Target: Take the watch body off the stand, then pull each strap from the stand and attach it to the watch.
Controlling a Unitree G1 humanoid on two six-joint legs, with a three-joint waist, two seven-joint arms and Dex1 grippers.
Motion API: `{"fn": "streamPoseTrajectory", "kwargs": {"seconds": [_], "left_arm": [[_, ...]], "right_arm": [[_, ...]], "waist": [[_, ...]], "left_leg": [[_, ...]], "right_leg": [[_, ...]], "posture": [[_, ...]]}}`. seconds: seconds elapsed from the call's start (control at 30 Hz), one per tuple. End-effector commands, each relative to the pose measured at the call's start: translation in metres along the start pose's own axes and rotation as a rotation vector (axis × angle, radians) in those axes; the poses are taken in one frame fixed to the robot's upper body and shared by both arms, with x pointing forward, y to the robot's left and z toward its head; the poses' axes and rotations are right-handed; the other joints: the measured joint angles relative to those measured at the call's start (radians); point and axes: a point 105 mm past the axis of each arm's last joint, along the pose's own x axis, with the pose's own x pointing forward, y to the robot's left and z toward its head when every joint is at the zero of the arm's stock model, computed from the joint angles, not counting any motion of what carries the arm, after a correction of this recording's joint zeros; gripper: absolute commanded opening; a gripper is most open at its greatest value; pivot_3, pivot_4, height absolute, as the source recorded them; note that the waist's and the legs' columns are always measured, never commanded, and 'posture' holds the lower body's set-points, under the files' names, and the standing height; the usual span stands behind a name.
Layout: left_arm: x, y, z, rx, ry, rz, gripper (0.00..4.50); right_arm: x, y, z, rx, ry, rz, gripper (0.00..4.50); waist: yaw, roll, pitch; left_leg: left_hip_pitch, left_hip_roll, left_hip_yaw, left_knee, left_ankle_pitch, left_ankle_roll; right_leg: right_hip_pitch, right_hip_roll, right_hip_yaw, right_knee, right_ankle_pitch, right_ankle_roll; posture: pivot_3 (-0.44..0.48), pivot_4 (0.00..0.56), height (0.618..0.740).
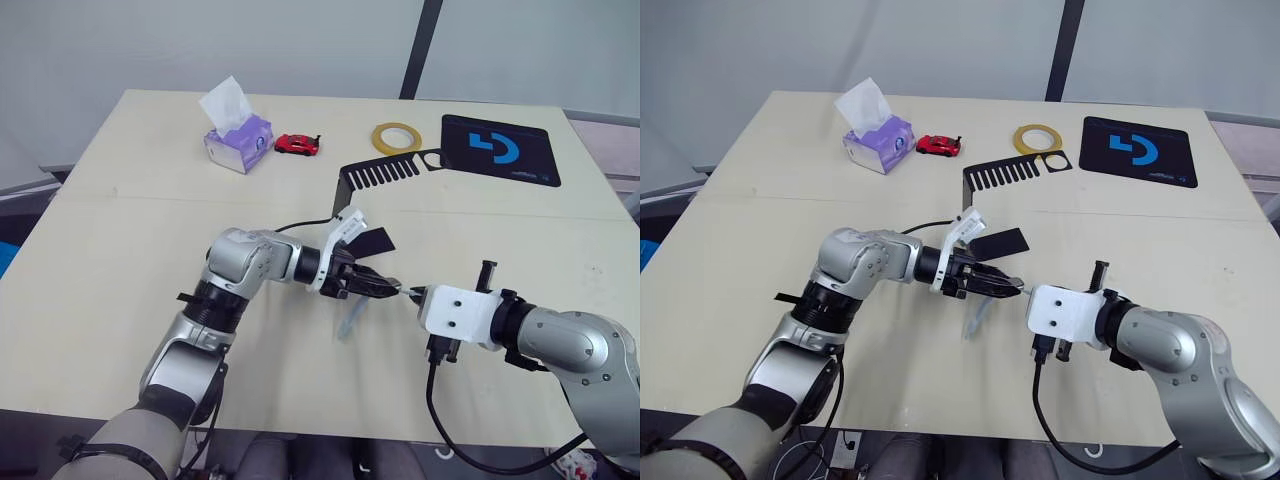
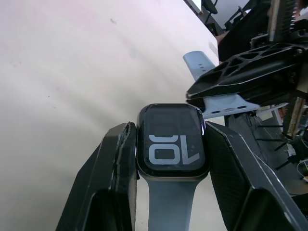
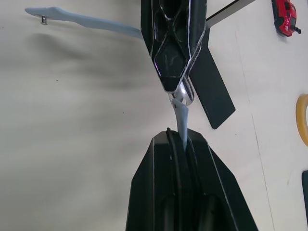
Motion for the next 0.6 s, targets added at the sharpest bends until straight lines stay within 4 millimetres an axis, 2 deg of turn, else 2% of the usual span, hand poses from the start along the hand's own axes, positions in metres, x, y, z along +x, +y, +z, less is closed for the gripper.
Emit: {"fn": "streamPoseTrajectory", "kwargs": {"seconds": [0.03,0.6], "left_arm": [[0.0002,-0.0067,0.0079,0.042,-0.014,-0.023,1.70],[-0.0001,-0.0162,0.0137,0.042,-0.023,-0.051,1.70]], "right_arm": [[-0.0101,-0.0095,0.0102,-0.054,-0.023,-0.055,0.00],[-0.0050,-0.0068,0.0008,-0.066,0.001,-0.046,0.00]], "waist": [[0.000,0.000,0.000],[0.000,0.000,0.000]], "left_leg": [[0.000,0.000,0.000,0.000,0.000,0.000],[0.000,0.000,0.000,0.000,0.000,0.000]], "right_leg": [[0.000,0.000,0.000,0.000,0.000,0.000],[0.000,0.000,0.000,0.000,0.000,0.000]], "posture": [[0.000,0.150,0.738],[0.000,0.150,0.738]]}}
